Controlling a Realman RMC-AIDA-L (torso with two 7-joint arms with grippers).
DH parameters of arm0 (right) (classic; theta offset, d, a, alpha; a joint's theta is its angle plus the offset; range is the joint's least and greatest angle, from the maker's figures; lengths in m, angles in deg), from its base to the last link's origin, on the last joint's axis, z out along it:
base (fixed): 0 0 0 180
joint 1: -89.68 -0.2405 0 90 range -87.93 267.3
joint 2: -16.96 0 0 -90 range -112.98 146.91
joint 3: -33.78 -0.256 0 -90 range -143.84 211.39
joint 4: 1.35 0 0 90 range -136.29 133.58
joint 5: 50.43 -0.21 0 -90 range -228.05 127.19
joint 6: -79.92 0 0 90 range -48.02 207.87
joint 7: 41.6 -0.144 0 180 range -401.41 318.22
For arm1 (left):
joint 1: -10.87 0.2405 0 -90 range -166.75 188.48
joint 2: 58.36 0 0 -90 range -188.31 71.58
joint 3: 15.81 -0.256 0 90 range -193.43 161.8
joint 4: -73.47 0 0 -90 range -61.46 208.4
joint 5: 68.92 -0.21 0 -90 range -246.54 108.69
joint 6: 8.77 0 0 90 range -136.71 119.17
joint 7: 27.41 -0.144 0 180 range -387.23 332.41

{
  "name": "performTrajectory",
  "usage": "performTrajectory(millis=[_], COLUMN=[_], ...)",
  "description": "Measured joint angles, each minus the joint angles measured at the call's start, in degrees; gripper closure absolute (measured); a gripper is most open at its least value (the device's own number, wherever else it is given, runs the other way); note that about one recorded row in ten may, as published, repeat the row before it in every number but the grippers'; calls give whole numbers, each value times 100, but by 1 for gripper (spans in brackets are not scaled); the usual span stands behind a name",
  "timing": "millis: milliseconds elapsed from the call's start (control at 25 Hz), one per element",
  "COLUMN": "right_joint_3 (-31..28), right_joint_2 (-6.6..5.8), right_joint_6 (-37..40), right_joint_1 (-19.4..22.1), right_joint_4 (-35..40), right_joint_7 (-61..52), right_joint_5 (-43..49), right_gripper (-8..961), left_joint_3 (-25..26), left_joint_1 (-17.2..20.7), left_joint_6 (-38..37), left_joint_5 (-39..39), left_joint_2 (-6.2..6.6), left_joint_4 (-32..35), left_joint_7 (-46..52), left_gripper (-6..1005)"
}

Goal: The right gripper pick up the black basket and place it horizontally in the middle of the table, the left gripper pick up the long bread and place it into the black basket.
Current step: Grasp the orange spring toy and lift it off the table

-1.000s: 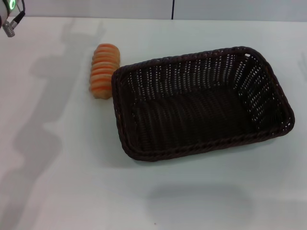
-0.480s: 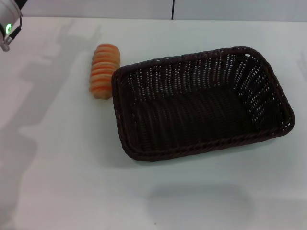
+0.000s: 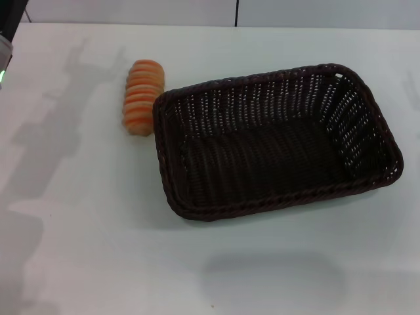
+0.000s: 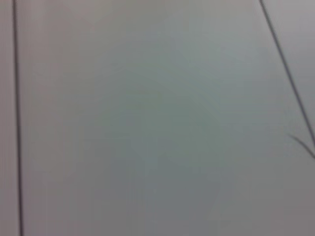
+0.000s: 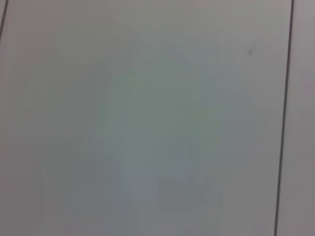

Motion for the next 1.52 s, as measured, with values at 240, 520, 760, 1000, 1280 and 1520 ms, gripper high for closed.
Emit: performTrajectory(millis=[240,520,760,1000,1280,1520], right_joint_3=[11,-15,-43,-54,-84,-113], right_joint_2=[-6,-8,-9,-9,-14,-18], right_joint_6=[6,1,-10,-3,9,19], right_joint_1=[-36,-70,-102,-138,-162,-204], right_joint_4=[-15,-18,1,32,46,100], right_joint_7=[0,0,0,0,0,0], right_joint_5=[16,34,35,35,34,26], right_gripper=[169,169,169,168,169,169], left_joint_3=[-620,-1052,-1409,-2347,-3101,-3697], left_joint_1=[279,677,900,870,753,522], left_joint_6=[-1480,-3794,-5213,-6309,-7358,-7611], left_joint_5=[949,1174,851,495,670,826], left_joint_2=[15,106,393,1120,1795,2151], left_joint_4=[-758,-2247,-3388,-4339,-5321,-5623], left_joint_7=[315,1603,3357,4618,5059,5036], left_gripper=[140,144,145,147,148,149])
